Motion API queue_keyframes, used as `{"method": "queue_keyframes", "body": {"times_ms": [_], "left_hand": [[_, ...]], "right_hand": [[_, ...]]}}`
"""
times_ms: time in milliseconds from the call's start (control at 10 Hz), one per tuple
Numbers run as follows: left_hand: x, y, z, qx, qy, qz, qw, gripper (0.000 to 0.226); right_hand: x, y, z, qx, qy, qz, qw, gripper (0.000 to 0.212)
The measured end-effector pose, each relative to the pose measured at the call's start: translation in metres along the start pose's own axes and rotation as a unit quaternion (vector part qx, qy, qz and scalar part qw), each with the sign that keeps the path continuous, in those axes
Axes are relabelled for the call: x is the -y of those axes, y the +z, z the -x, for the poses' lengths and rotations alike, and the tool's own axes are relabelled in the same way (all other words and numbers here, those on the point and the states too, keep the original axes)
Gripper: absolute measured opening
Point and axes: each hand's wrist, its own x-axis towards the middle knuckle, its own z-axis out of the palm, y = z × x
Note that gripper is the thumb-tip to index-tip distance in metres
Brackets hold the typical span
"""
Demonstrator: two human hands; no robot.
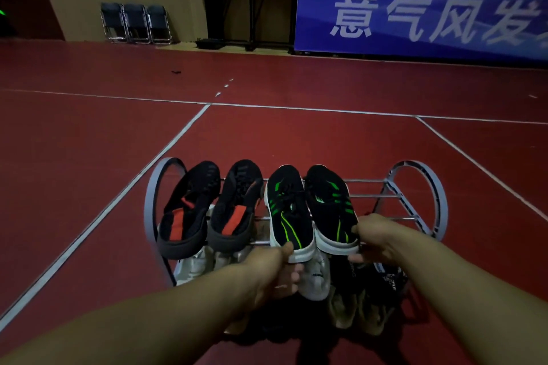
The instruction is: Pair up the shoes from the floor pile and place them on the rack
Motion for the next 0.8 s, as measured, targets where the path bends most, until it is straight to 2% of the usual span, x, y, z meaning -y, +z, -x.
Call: {"method": "queue_keyframes", "body": {"times_ms": [100,200,300,400,500,600,700,800], "left_hand": [[-0.007,0.01,-0.007,-0.045,0.032,0.034,0.998,0.044],[-0.012,0.015,-0.01,-0.06,0.021,0.044,0.997,0.041],[-0.014,0.012,-0.01,-0.037,0.001,0.009,0.999,0.044],[-0.019,0.002,-0.011,-0.029,0.011,0.005,0.999,0.039],[-0.018,-0.005,-0.011,-0.035,0.022,-0.015,0.999,0.03],[-0.018,-0.012,-0.007,-0.014,-0.001,-0.077,0.997,0.027],[-0.025,-0.018,0.009,-0.004,-0.005,-0.353,0.935,0.048],[-0.054,-0.021,0.018,-0.08,0.175,-0.46,0.867,0.047]], "right_hand": [[0.0,-0.001,0.001,-0.008,-0.017,0.027,0.999,0.013],[0.003,0.0,0.006,-0.002,-0.032,0.066,0.997,0.01],[0.005,0.001,0.006,-0.008,-0.007,0.104,0.994,0.018],[0.007,0.001,0.006,-0.018,-0.02,0.13,0.991,0.008],[0.007,0.0,0.004,-0.007,-0.028,0.151,0.988,0.023],[0.008,-0.001,0.007,0.011,-0.014,0.182,0.983,0.008],[0.017,-0.001,0.016,0.006,-0.03,0.238,0.971,0.012],[0.036,-0.006,0.007,-0.134,-0.1,0.318,0.933,0.026]]}}
